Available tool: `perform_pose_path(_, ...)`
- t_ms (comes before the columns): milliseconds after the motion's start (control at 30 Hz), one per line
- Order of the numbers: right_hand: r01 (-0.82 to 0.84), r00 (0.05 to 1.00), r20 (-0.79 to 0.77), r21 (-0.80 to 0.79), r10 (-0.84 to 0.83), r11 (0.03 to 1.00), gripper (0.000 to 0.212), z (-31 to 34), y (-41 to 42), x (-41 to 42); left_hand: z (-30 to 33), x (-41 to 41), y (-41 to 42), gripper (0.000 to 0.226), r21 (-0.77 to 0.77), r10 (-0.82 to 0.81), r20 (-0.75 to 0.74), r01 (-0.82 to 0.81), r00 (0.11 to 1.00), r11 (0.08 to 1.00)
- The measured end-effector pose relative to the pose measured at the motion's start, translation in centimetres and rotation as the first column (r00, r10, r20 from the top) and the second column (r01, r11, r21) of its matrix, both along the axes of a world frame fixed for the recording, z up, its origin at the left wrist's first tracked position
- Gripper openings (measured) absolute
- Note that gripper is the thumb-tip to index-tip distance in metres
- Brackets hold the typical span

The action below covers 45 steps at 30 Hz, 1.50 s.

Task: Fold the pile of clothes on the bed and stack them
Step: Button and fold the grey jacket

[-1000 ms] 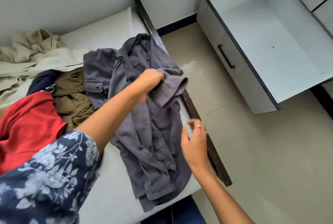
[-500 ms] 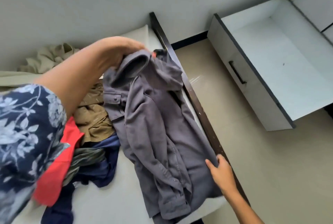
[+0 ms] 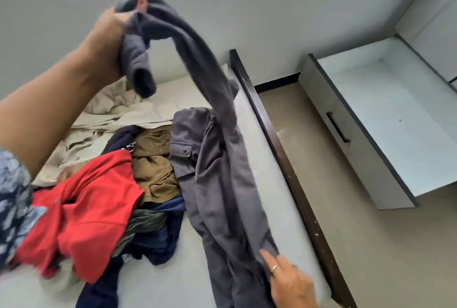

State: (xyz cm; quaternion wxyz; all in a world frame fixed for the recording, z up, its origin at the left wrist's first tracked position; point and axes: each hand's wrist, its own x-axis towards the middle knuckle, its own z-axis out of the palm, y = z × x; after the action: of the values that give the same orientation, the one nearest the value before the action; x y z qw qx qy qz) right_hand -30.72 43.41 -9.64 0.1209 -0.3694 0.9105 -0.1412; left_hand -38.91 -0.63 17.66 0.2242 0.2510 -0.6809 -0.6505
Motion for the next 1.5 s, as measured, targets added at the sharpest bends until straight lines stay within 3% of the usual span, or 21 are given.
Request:
perform_pose_path(67, -0.117, 0.993, 0.033, 0.130, 0.114, 0.985, 0.051, -0.2, -0.1, 2.3, -0.8, 3.9, -1.4, 0.026, 0.039, 0.087, 0.020, -0.088, 0.996, 0.995)
perform_pose_path(133, -0.300, 0.943, 0.232, 0.270, 0.240, 0.915, 0.055, 0.1, -0.8, 2.8, -2.0, 7.7, -2.0, 0.025, 0.065, 0.154, 0.054, -0.157, 0.987, 0.985)
perform_pose_path(233, -0.403, 0.854, 0.495, 0.435, 0.160, 0.805, 0.050, -0.8, -1.7, 1.9, -3.3, 12.0, -1.5, 0.014, 0.102, 0.228, 0.139, -0.243, 0.964, 0.965)
perform_pose_path(300, -0.287, 0.869, 0.486, 0.340, 0.093, 0.896, 0.037, -0.5, -3.0, 0.9, -4.0, 13.5, -1.1, 0.016, 0.096, 0.255, 0.216, -0.281, 0.942, 0.955)
perform_pose_path(367, -0.060, 0.832, 0.554, 0.135, -0.025, 0.989, 0.024, 1.4, -5.9, -1.1, -4.5, 14.3, -0.9, 0.029, 0.072, 0.264, 0.241, -0.288, 0.934, 0.955)
perform_pose_path(433, 0.093, 0.772, 0.634, -0.045, -0.043, 0.995, 0.024, 3.7, -10.2, -3.6, -4.5, 14.6, -0.7, 0.033, -0.009, 0.222, 0.261, -0.227, 0.940, 0.974)
perform_pose_path(500, 0.246, 0.658, 0.753, -0.208, -0.005, 0.946, 0.037, 7.2, -15.2, -5.9, -3.8, 14.1, -0.2, 0.018, -0.148, 0.117, 0.316, -0.073, 0.942, 0.986)
perform_pose_path(533, 0.347, 0.543, 0.839, -0.255, 0.028, 0.903, 0.042, 9.2, -17.5, -6.7, -3.1, 13.5, 0.2, 0.006, -0.228, 0.037, 0.375, 0.053, 0.926, 0.972)
perform_pose_path(567, 0.443, 0.391, 0.917, -0.266, 0.082, 0.856, 0.045, 10.8, -19.5, -7.4, -2.3, 12.9, 0.7, 0.016, -0.310, -0.028, 0.449, 0.185, 0.893, 0.932)
perform_pose_path(633, 0.565, 0.132, 0.969, -0.245, 0.207, 0.788, 0.055, 13.6, -22.4, -8.5, -0.8, 10.9, 2.6, 0.045, -0.451, -0.117, 0.616, 0.470, 0.779, 0.759)
perform_pose_path(733, 0.666, -0.047, 0.954, -0.190, 0.295, 0.722, 0.070, 15.3, -22.9, -8.6, -0.6, 8.3, 7.2, 0.035, -0.471, -0.114, 0.801, 0.736, 0.588, 0.485)
perform_pose_path(800, 0.719, -0.156, 0.939, -0.104, 0.306, 0.687, 0.070, 14.6, -21.0, -7.9, -2.4, 7.2, 11.5, 0.036, -0.405, -0.142, 0.860, 0.825, 0.490, 0.395)
perform_pose_path(900, 0.766, -0.330, 0.889, 0.056, 0.317, 0.641, 0.068, 11.5, -16.7, -6.3, -7.2, 7.4, 17.6, 0.040, -0.241, -0.165, 0.926, 0.867, 0.340, 0.437)
perform_pose_path(1000, 0.794, -0.391, 0.885, 0.185, 0.252, 0.580, 0.069, 7.7, -12.8, -4.7, -12.3, 9.2, 23.0, 0.053, -0.073, -0.207, 0.952, 0.825, 0.226, 0.561)
perform_pose_path(1100, 0.780, -0.420, 0.898, 0.284, 0.130, 0.557, 0.052, 5.0, -10.9, -3.9, -16.9, 10.4, 26.7, 0.070, 0.063, -0.267, 0.950, 0.743, 0.159, 0.667)
perform_pose_path(1200, 0.725, -0.387, 0.921, 0.335, -0.046, 0.602, 0.035, 3.4, -9.7, -3.9, -19.9, 11.0, 29.2, 0.072, 0.087, -0.295, 0.930, 0.648, 0.219, 0.756)
perform_pose_path(1267, 0.660, -0.334, 0.929, 0.350, -0.157, 0.665, 0.034, 1.9, -9.0, -4.0, -21.0, 11.4, 30.4, 0.071, 0.143, -0.362, 0.897, 0.609, 0.254, 0.781)
perform_pose_path(1367, 0.600, -0.163, 0.937, 0.342, -0.308, 0.723, 0.030, -0.6, -8.3, -4.4, -22.4, 11.8, 30.3, 0.068, 0.298, -0.507, 0.827, 0.574, 0.244, 0.762)
perform_pose_path(1500, 0.317, 0.237, 0.882, 0.325, -0.407, 0.891, 0.040, -2.9, -7.4, -5.0, -23.1, 10.7, 26.5, 0.037, 0.332, -0.567, 0.799, 0.640, 0.200, 0.693)
